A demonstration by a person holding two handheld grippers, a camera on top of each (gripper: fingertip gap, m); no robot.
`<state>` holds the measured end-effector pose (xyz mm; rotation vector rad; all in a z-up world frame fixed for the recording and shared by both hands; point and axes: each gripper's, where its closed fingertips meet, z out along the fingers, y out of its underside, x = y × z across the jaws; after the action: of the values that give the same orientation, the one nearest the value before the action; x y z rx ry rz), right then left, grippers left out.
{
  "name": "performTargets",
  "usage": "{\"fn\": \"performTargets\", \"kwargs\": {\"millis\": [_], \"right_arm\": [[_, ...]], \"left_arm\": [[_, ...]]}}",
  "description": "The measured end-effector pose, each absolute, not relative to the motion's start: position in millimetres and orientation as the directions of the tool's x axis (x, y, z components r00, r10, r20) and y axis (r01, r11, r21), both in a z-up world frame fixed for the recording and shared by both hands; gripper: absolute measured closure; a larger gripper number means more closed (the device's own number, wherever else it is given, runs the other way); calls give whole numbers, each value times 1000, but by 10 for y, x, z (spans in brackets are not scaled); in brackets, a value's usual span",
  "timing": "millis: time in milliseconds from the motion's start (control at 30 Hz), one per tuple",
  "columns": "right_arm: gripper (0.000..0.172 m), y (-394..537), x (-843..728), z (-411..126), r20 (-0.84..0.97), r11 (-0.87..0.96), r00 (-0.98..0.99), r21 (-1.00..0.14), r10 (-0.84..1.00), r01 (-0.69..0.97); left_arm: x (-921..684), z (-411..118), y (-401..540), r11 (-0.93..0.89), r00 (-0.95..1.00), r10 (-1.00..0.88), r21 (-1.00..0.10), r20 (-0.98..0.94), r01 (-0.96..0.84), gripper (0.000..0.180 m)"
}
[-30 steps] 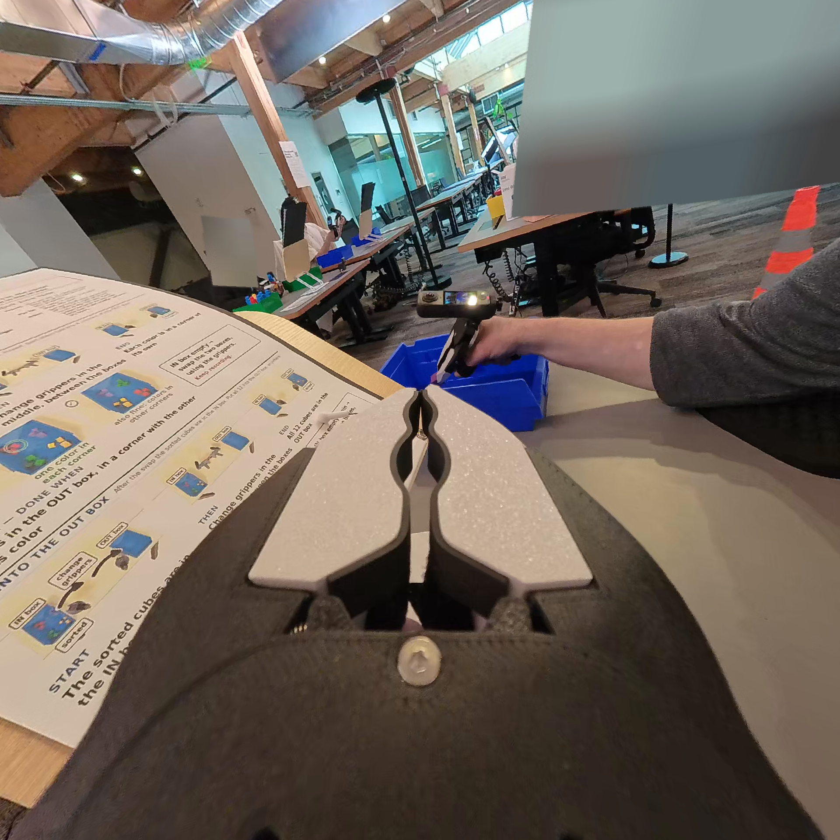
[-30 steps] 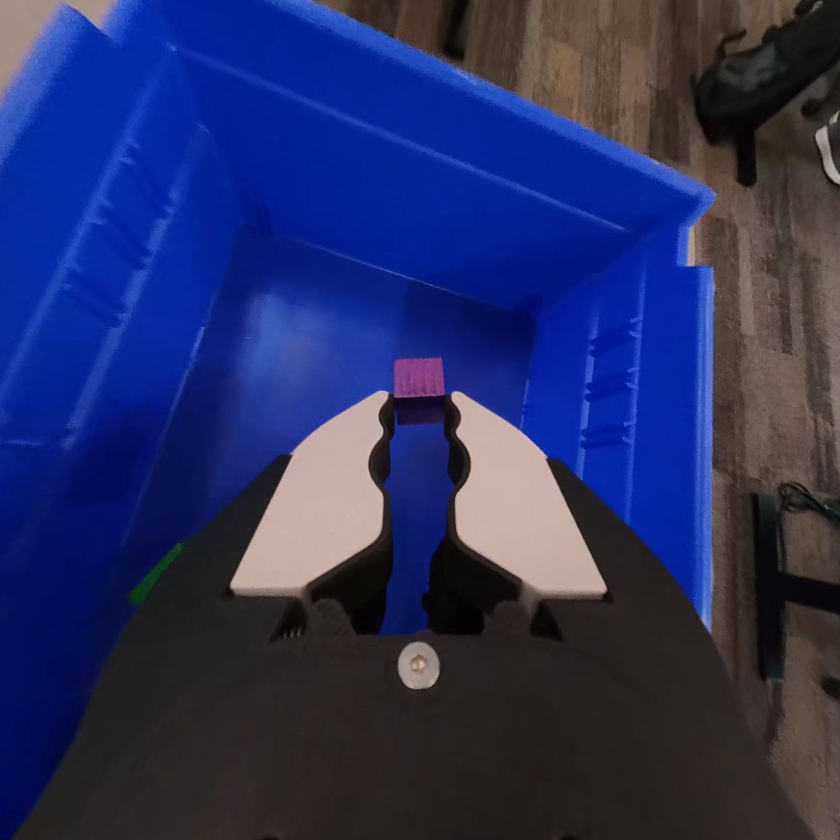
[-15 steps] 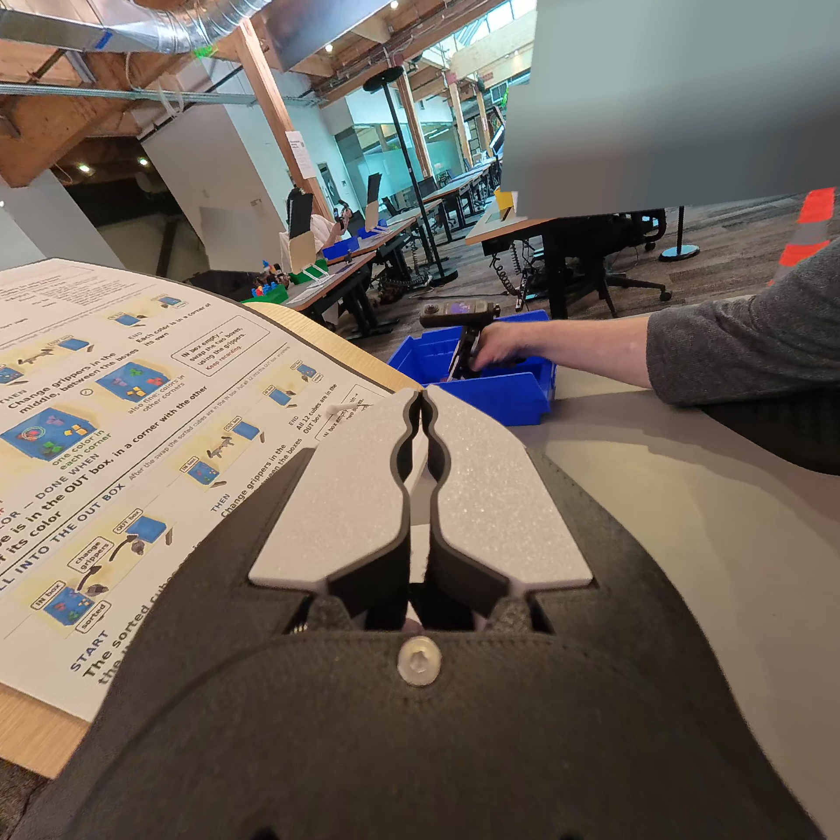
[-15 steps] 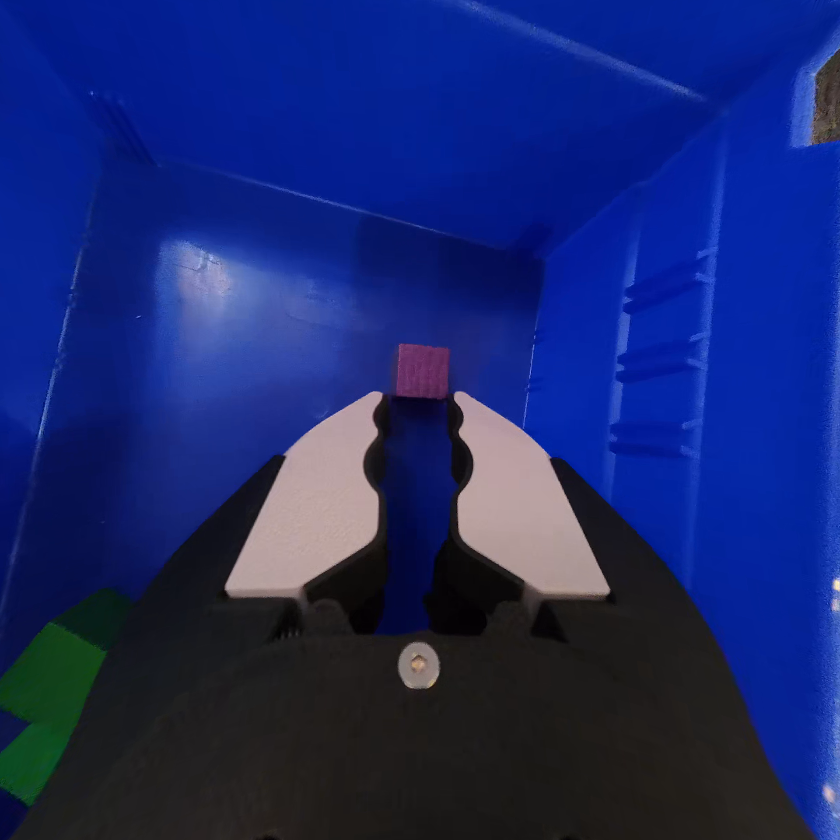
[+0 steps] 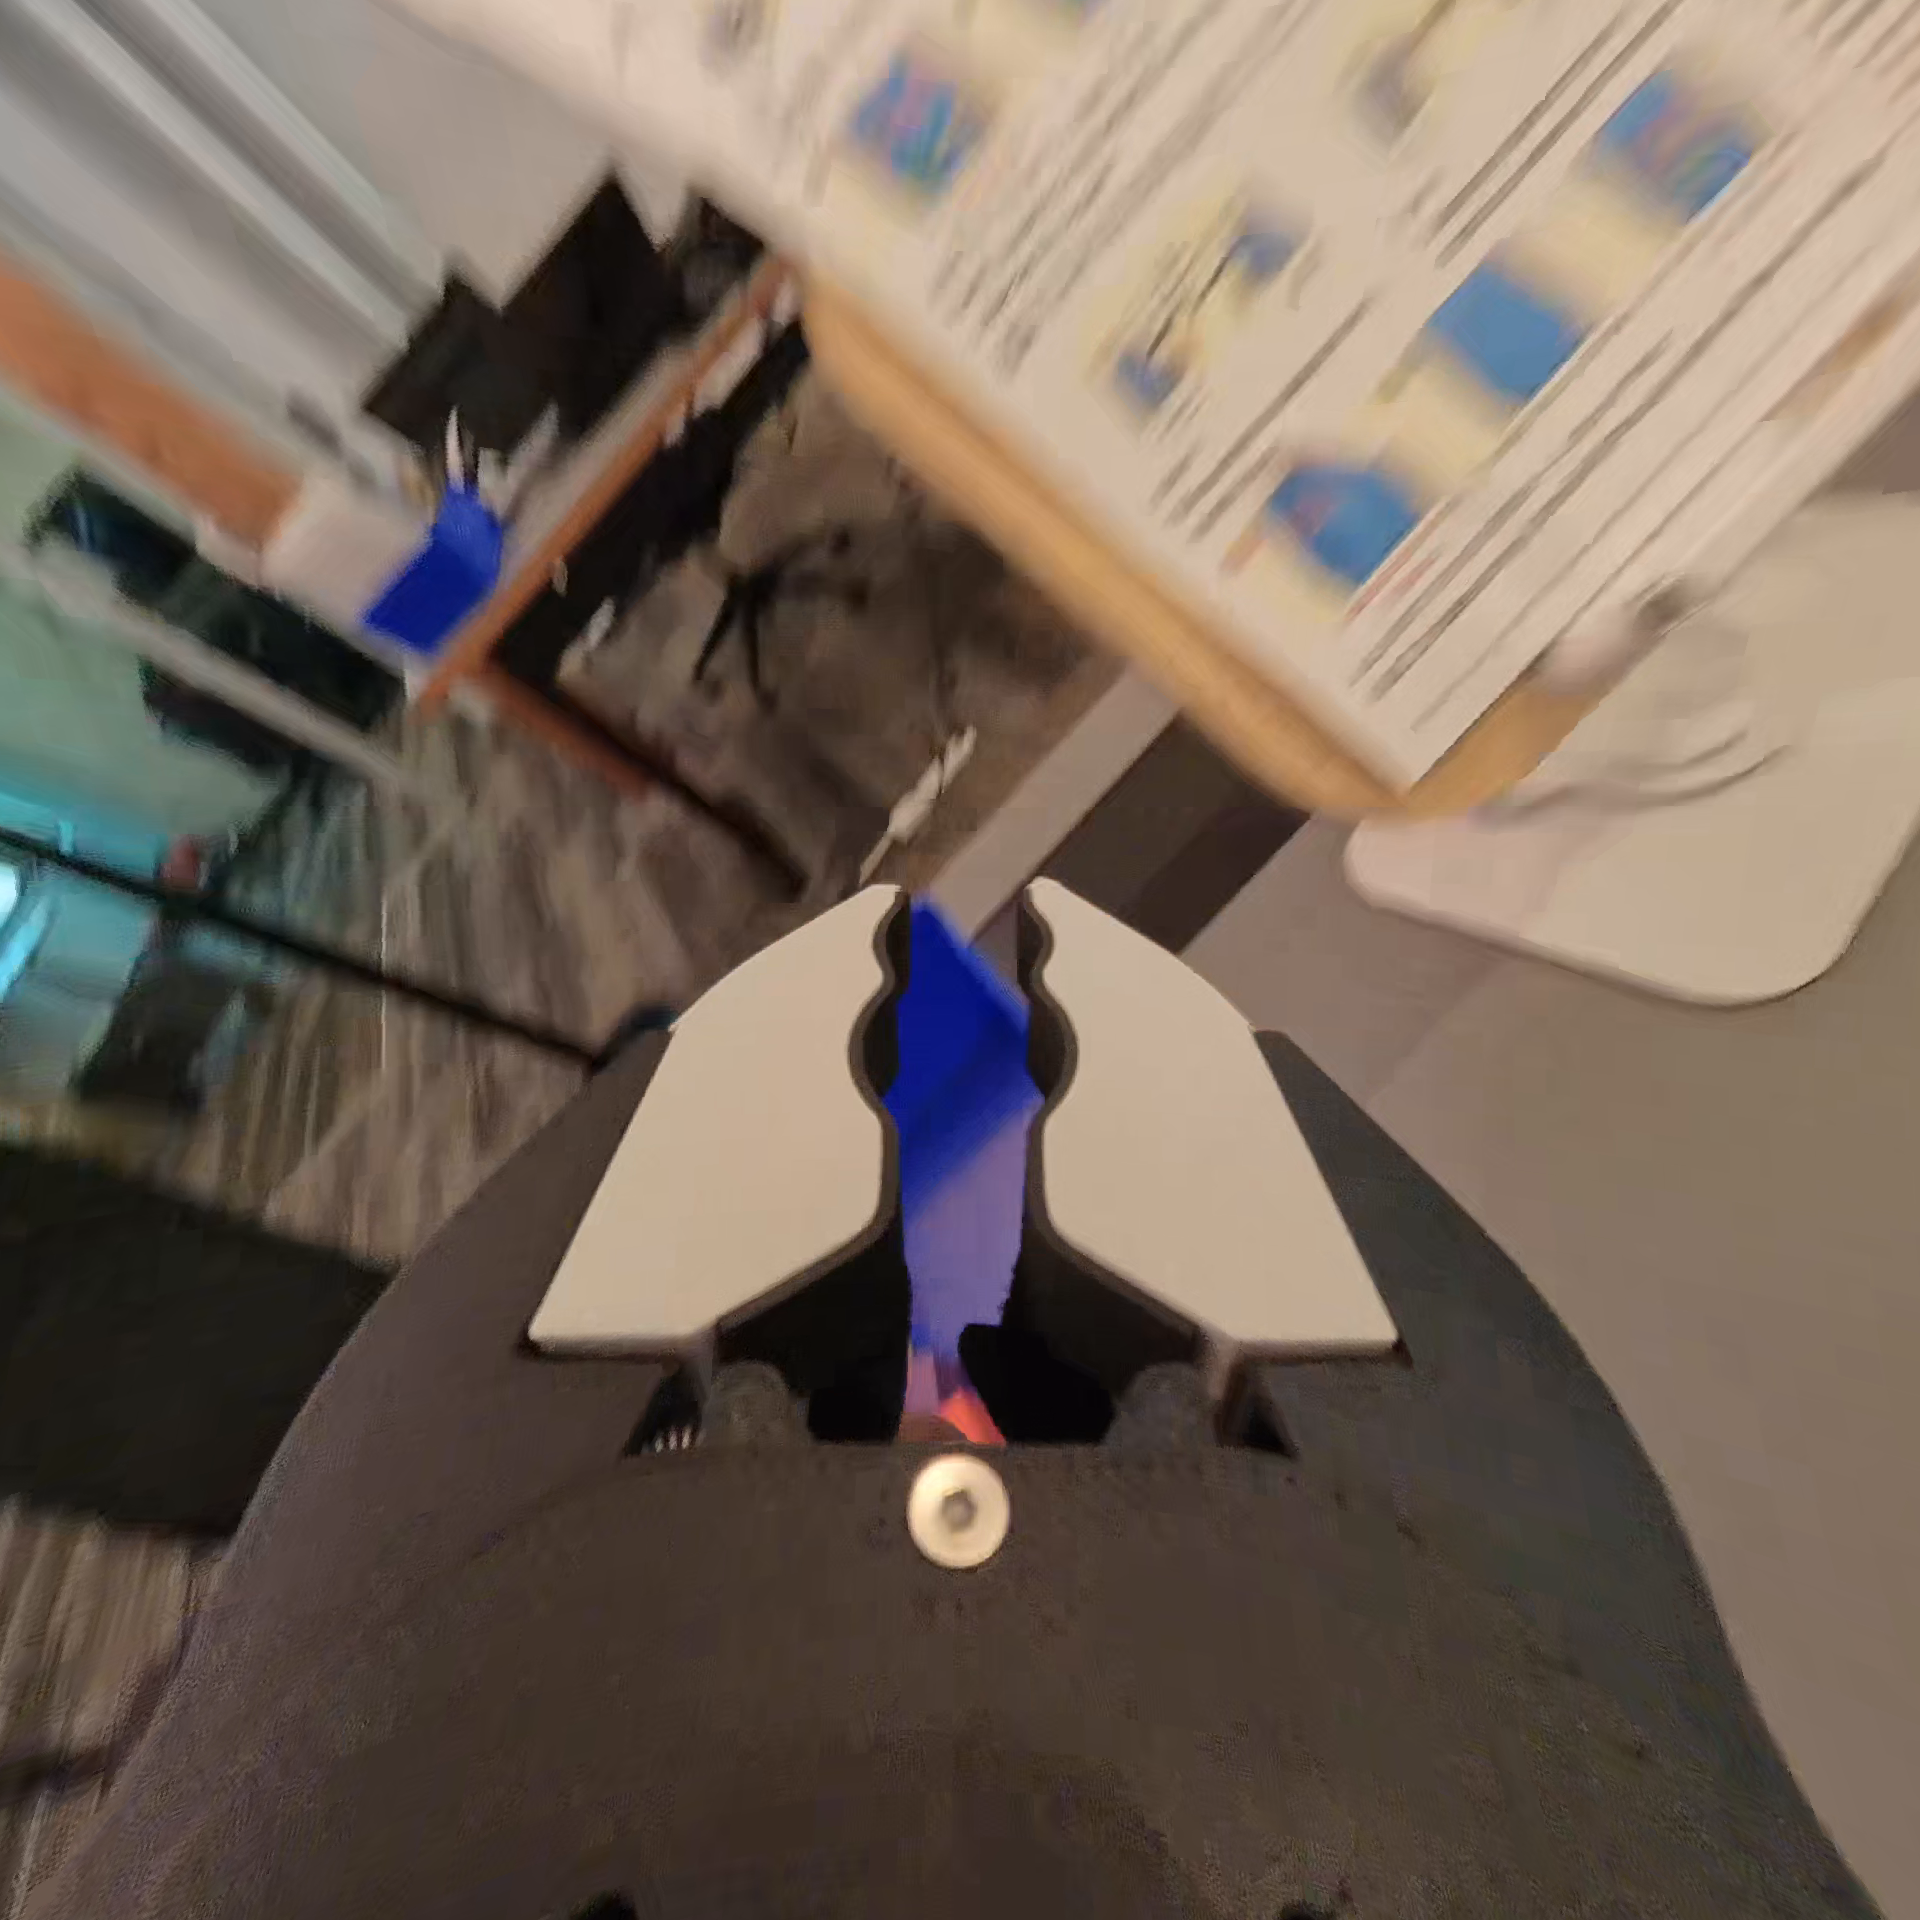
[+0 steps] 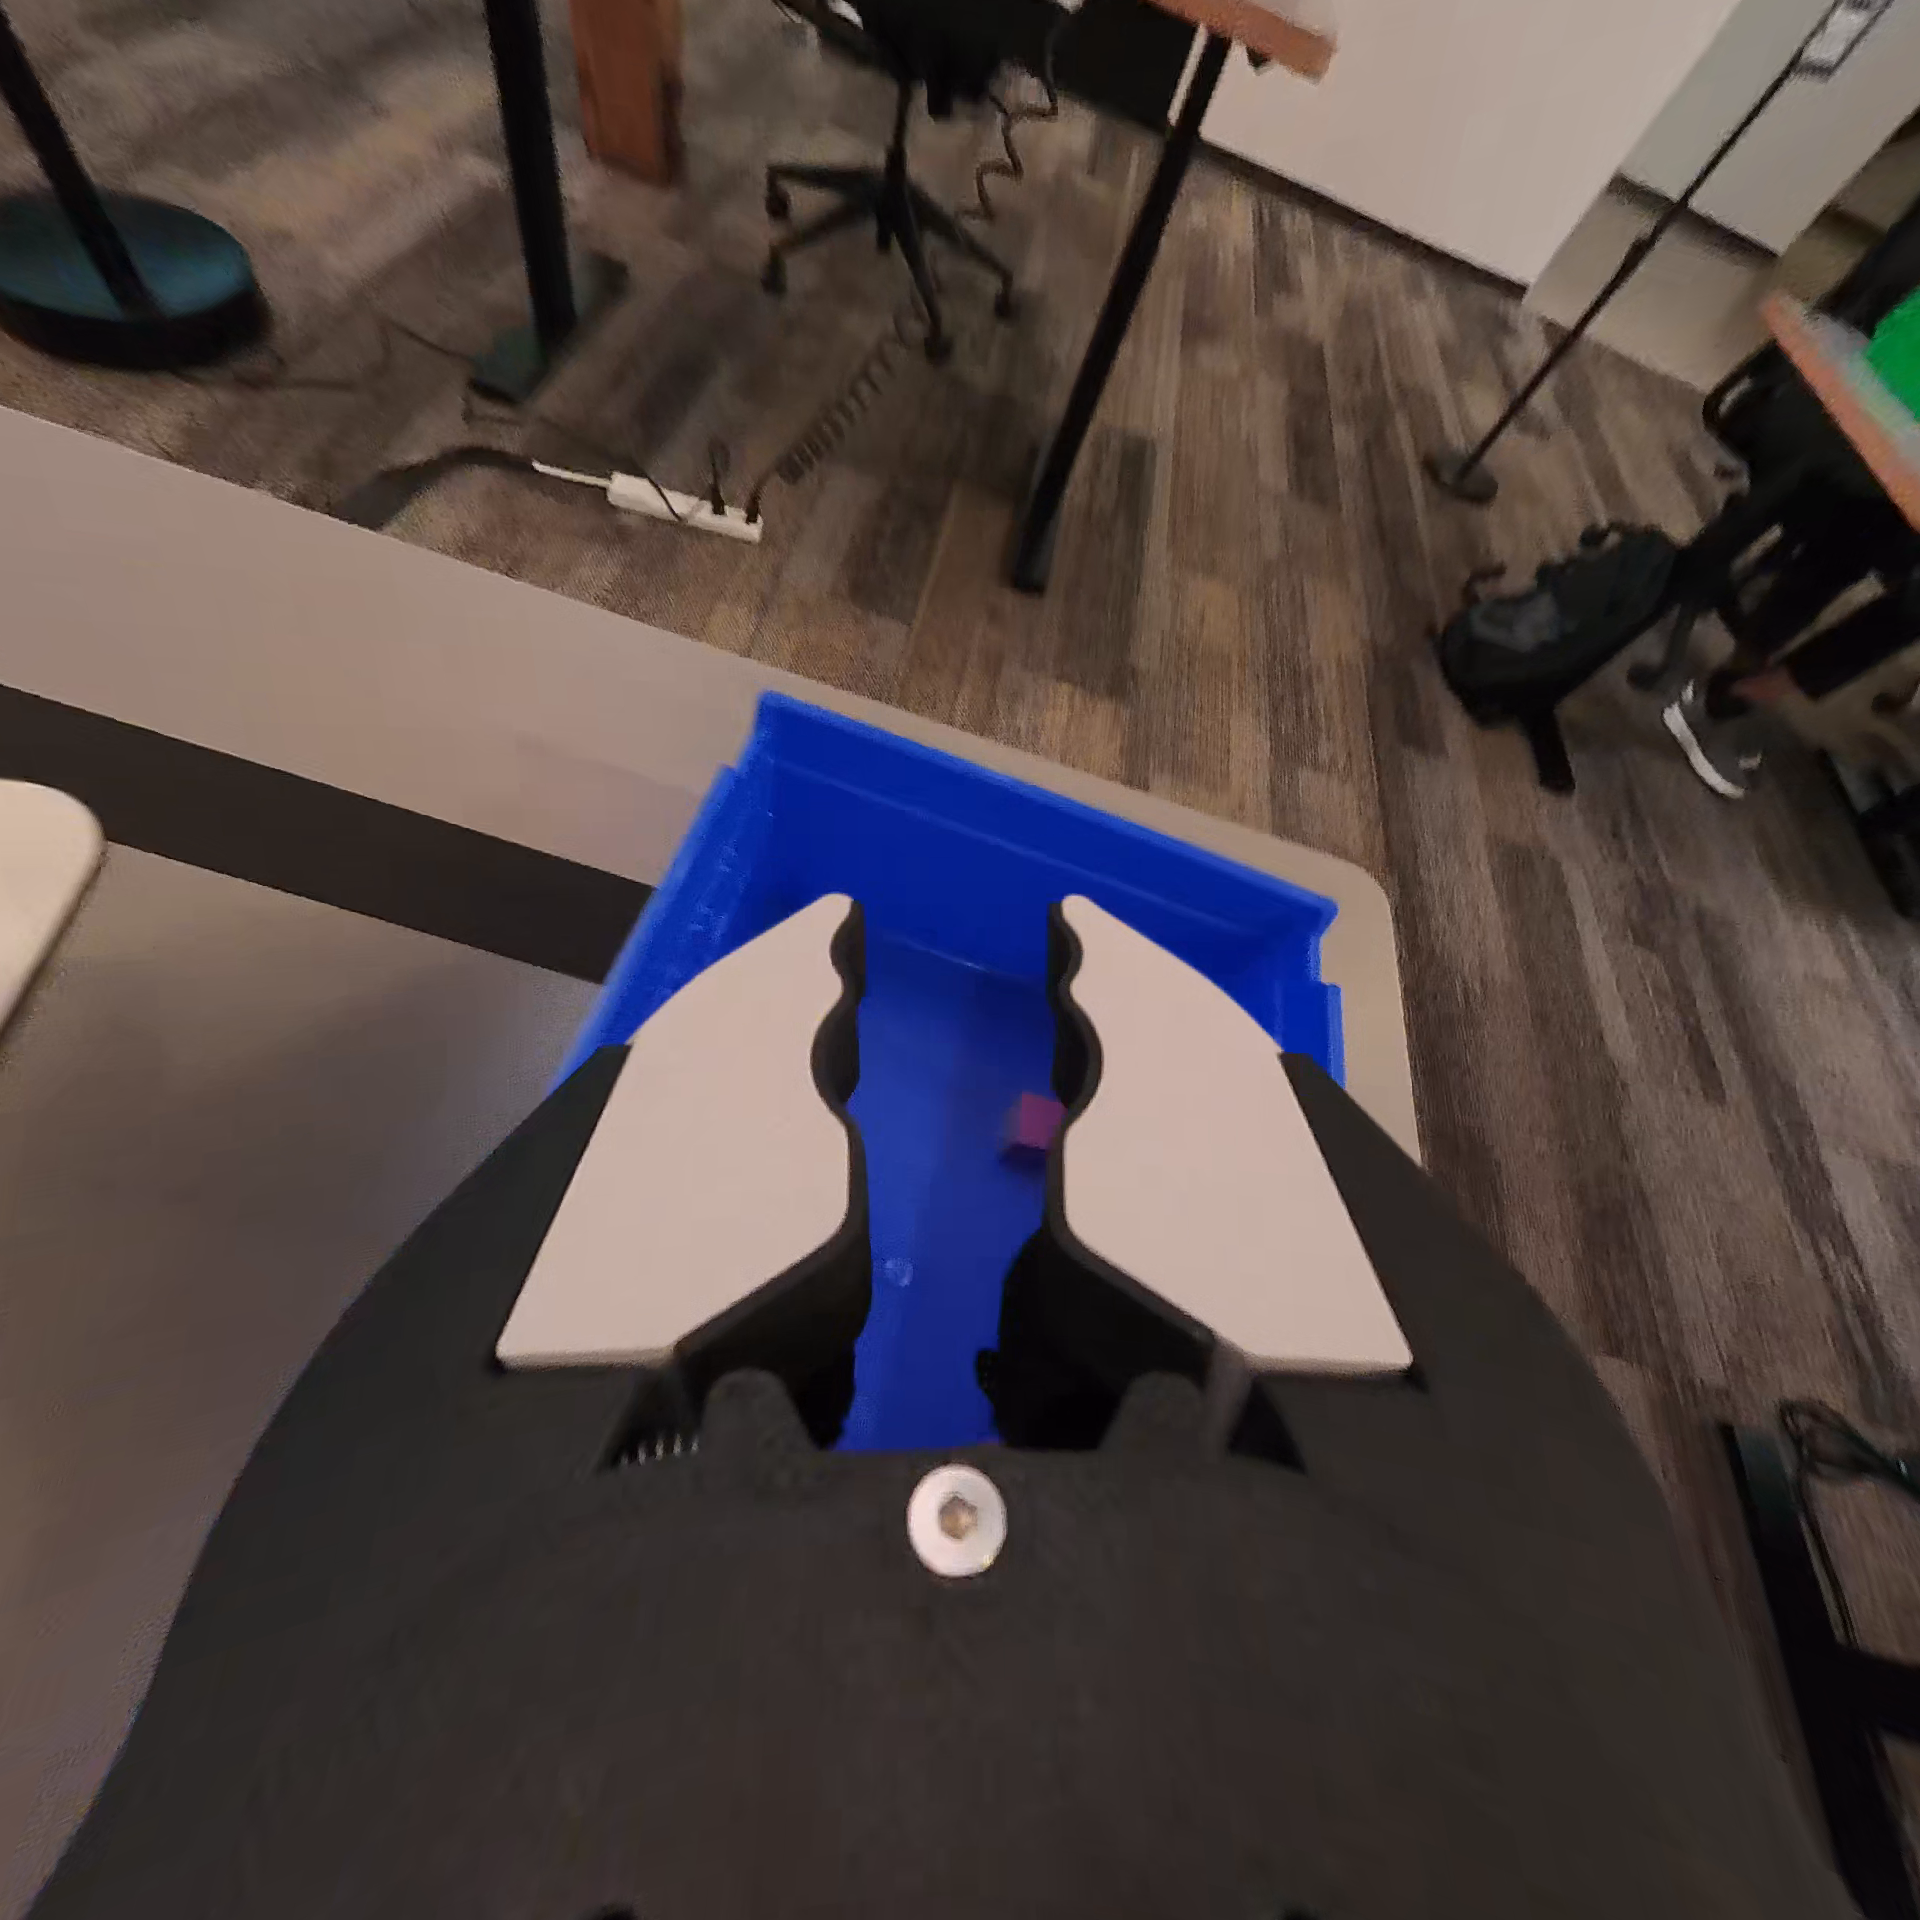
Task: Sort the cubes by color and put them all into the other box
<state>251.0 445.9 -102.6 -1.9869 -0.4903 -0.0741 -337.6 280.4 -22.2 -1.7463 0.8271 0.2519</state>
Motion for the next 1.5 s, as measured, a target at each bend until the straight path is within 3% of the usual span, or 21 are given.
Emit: {"fn": "performTargets", "kwargs": {"millis": [167,300,433,600,833,1000,1200,1367,1500], "right_arm": [[138,4343,2261,-858,273,-319,892,-863,361,393],[139,4306,2113,-870,257,-306,875,-865,411,397],[139,4289,2010,-906,254,-300,858,-861,446,411],[140,4264,1901,-922,249,-287,840,-861,481,420],[140,4226,1777,-915,246,-268,821,-864,515,427],[140,4211,1737,-912,251,-261,814,-863,523,433],[141,4161,1677,-838,263,-235,804,-867,534,440],[143,4048,1563,-634,284,-162,787,-887,548,433],[141,3810,1355,-286,337,5,734,-910,589,414]], "left_arm": [[-4387,-894,2838,-505,861,-304,-698,-407,-508,144],[-4771,-1485,2873,-666,923,-285,-639,-260,-386,141],[-5047,-2009,2951,-777,941,-236,-535,-241,-332,132],[-5244,-2413,2978,-855,932,-208,-407,-296,-320,130],[-5406,-2624,3037,-885,919,-165,-357,-358,-298,125],[-5413,-2793,3027,-909,913,-184,-289,-363,-299,148],[-5356,-2700,3086,-881,934,-175,-374,-312,-291,150],[-5165,-2214,3178,-778,957,-168,-563,-237,-277,151],[-4860,-1554,3179,-618,966,-209,-745,-150,-249,151]]}}
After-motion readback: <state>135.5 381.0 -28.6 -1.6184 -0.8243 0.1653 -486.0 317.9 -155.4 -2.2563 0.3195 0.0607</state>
